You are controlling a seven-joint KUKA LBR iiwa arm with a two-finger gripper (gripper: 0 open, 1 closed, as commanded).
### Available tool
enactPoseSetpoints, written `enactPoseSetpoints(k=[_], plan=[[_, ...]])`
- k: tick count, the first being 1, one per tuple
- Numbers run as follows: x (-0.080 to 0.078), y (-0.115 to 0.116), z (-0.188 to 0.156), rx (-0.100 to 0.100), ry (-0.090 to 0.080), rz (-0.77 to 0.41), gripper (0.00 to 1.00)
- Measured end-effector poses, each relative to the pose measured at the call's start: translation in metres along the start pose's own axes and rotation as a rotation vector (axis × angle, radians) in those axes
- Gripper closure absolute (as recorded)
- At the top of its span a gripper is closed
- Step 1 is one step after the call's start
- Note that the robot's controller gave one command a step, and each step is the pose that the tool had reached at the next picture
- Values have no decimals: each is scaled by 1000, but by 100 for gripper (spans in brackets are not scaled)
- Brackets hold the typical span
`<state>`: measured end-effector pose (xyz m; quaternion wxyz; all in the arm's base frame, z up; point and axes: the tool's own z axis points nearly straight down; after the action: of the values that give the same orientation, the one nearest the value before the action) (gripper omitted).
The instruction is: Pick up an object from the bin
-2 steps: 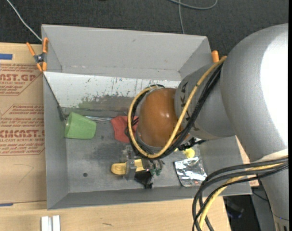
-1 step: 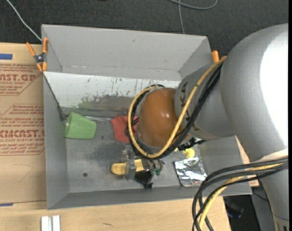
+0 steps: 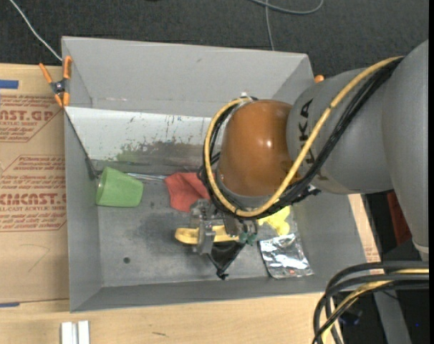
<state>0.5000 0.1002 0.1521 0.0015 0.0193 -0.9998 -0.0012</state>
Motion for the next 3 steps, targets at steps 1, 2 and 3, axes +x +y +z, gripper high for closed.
enactPoseSetpoints(k=[1,2,3], plan=[[-6,8,57,-4,-12,41,100],[-4,7,14,-1,1,32,100],[-9,3,-7,-3,-4,17,100]])
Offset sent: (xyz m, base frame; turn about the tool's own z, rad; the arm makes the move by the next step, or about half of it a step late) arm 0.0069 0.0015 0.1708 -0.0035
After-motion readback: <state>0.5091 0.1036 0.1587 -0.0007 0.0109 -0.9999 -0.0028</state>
